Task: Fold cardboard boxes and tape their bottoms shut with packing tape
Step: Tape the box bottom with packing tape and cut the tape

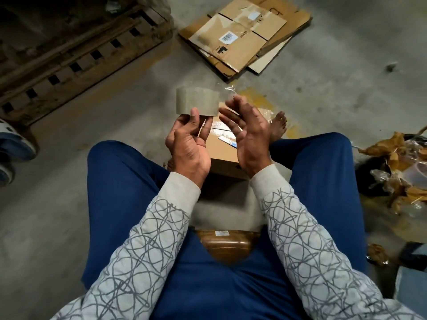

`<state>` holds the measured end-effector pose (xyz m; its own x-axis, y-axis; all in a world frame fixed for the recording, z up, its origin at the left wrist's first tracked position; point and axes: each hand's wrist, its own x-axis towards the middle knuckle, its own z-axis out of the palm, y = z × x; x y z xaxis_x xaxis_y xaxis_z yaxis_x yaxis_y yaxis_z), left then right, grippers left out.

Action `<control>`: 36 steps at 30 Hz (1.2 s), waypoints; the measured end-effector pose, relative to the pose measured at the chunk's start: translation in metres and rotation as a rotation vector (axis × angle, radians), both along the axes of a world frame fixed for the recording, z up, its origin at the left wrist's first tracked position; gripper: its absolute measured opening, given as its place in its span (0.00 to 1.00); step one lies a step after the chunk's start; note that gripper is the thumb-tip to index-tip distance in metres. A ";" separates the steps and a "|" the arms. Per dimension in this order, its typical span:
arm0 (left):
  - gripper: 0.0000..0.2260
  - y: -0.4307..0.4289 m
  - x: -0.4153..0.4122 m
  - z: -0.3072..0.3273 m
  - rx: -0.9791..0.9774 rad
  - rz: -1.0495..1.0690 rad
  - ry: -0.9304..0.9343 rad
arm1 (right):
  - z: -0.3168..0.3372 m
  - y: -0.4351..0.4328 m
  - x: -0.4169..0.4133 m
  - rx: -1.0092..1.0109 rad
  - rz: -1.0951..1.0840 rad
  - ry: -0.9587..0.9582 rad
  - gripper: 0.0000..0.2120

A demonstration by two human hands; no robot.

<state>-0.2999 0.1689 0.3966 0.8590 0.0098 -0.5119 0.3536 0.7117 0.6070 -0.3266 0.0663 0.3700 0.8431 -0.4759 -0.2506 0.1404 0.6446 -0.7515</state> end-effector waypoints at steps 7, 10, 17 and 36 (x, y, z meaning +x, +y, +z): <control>0.06 0.000 -0.007 -0.005 -0.070 -0.042 -0.025 | -0.006 0.020 0.004 -0.257 -0.073 0.142 0.25; 0.07 0.001 -0.009 -0.004 -0.153 -0.059 0.044 | -0.007 0.020 0.005 -0.313 -0.128 0.104 0.15; 0.03 0.003 -0.012 0.002 -0.315 -0.109 0.194 | -0.007 0.009 0.009 -0.314 -0.122 0.068 0.09; 0.11 0.007 -0.011 -0.019 1.036 -0.446 -0.664 | 0.022 -0.019 0.004 -0.438 0.009 0.103 0.07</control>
<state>-0.3110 0.1761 0.3776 0.9747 -0.2083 0.0814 -0.1406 -0.2875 0.9474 -0.3223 0.0476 0.3921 0.8287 -0.5488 -0.1102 0.0463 0.2635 -0.9636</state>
